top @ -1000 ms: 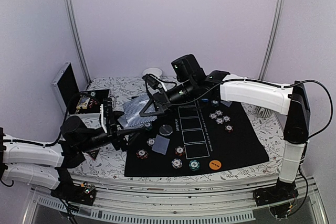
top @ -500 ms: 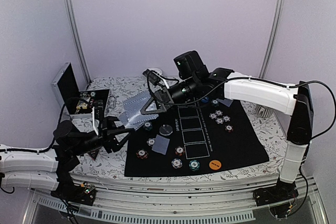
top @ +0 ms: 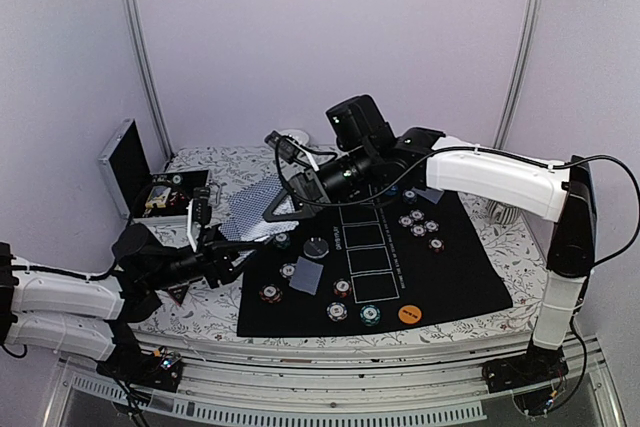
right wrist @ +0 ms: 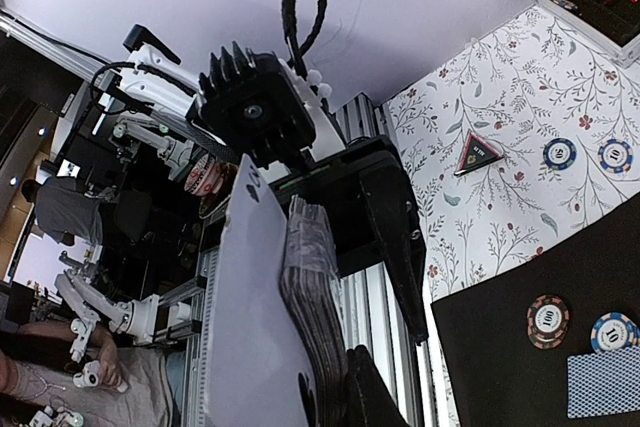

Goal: Distribute texas hold em gaming equipment
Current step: Adjust the face-down deck piles.

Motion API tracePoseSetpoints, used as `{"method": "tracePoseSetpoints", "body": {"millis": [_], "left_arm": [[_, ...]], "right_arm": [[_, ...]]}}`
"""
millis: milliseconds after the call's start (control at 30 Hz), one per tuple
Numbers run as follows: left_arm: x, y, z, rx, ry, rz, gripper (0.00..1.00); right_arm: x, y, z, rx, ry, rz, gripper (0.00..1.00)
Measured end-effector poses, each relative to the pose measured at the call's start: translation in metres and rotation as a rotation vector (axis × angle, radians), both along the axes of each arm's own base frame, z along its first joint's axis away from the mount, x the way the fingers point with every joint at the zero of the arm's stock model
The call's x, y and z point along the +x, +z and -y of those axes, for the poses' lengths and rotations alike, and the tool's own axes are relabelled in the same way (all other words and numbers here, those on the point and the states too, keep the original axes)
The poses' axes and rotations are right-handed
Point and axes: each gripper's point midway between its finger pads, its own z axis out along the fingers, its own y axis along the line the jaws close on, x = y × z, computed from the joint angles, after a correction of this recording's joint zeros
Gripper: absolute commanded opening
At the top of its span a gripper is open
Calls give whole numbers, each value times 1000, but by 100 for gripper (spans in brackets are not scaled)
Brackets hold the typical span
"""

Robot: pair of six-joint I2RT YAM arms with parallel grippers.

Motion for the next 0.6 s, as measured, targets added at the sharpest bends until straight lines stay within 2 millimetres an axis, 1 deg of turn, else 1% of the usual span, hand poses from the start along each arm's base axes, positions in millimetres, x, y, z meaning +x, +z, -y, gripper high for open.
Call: {"method": "tracePoseSetpoints", "body": {"millis": [33,100,267,500,600], "left_arm": [[-1,1,0,-4,-5,4,56],[-2,3,0,-11,-12,6,56],[-3,8,1,-22,-23,19,56],[-5,16,1,-44,-34,40,56],[-6,19,1,-51,-41,48,65]], "right_arm": [[0,0,0,-1,2,2,2],[-3,-2,1,-8,9,2,2],[-8,-3,0,-15,22,7,2],[-8,2,1,-11,27,19,2],[-9,1,1,-16,28,19,2]]}}
